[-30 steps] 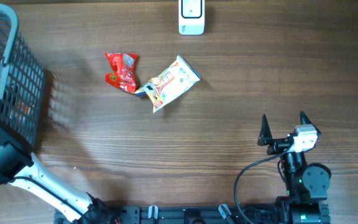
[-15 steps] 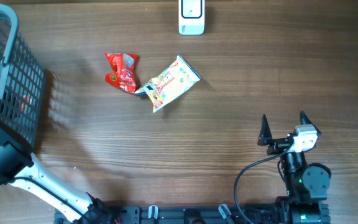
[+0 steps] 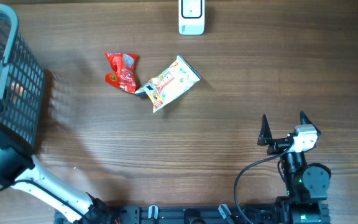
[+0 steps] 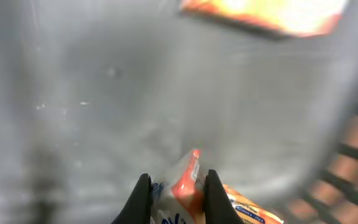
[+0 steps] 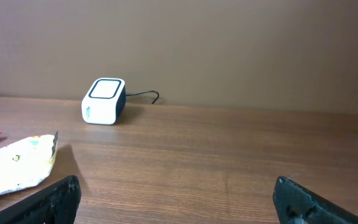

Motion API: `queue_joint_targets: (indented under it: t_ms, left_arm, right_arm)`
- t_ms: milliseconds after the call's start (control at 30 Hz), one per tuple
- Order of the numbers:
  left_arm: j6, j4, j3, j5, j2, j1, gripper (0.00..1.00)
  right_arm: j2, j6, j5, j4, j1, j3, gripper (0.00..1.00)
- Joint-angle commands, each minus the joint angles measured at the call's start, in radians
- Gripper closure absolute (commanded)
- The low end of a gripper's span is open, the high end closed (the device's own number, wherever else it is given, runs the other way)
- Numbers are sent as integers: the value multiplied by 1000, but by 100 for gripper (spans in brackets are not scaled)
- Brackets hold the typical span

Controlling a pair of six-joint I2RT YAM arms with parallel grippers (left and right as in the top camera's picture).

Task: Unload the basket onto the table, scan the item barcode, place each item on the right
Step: 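Grasp the small orange box in the basket with the left gripper, then lift the orange box out and drop it beside the red bag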

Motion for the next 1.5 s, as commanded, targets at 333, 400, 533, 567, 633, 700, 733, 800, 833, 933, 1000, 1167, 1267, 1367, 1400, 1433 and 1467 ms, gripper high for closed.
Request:
queue_joint_targets:
  t_ms: [333,400,533,567,633,700,733,800,833,933,1000,1167,1267,1367,1400,1433,1467]
  left_arm:
    - [15,79,68,-85,-378,6,96]
    - [14,95,68,-56,-429,5,96]
    - [15,103,68,11,-516,-9,96]
    - [15,99,68,32,-530,-17,96]
    - [15,86,68,90,-551,-37,96]
    - [15,77,68,161,-558,-66,96]
    - [15,75,68,218,-558,-88,96]
    - [16,62,68,307,-556,-135,96]
    - [16,51,68,332,-556,-165,96]
    - [42,19,67,336,-556,-262,96]
    - [109,14,64,302,-552,-349,96]
    - [140,-83,41,-22,-525,-542,96]
    - [143,-123,-6,-140,-489,-626,96]
    - [143,-124,-85,-146,-437,-685,96]
    - [143,-122,-110,-146,-417,-700,96]
    - [143,-122,-129,-146,-401,-711,96]
    - [143,-120,-157,-142,-370,-726,96]
  right_arm:
    - [-7,8,14,2,4,-2,0]
    - [-7,8,14,2,4,-2,0]
    - [-7,8,14,2,4,-2,0]
    - [-7,8,14,2,4,-2,0]
    - [-7,8,14,2,4,-2,0]
    - [-7,8,14,2,4,-2,0]
    - [-7,8,14,2,4,-2,0]
    - [-7,8,14,2,4,-2,0]
    - [-7,8,14,2,4,-2,0]
    - [-7,8,14,2,4,-2,0]
    - [-7,8,14,2,4,-2,0]
    - [-7,8,14,2,4,-2,0]
    - [-7,8,14,2,4,-2,0]
    - [-7,8,14,2,4,-2,0]
    - [-7,8,14,2,4,-2,0]
    - [-7,8,14,2,4,-2,0]
    - [-7,8,14,2,4,-2,0]
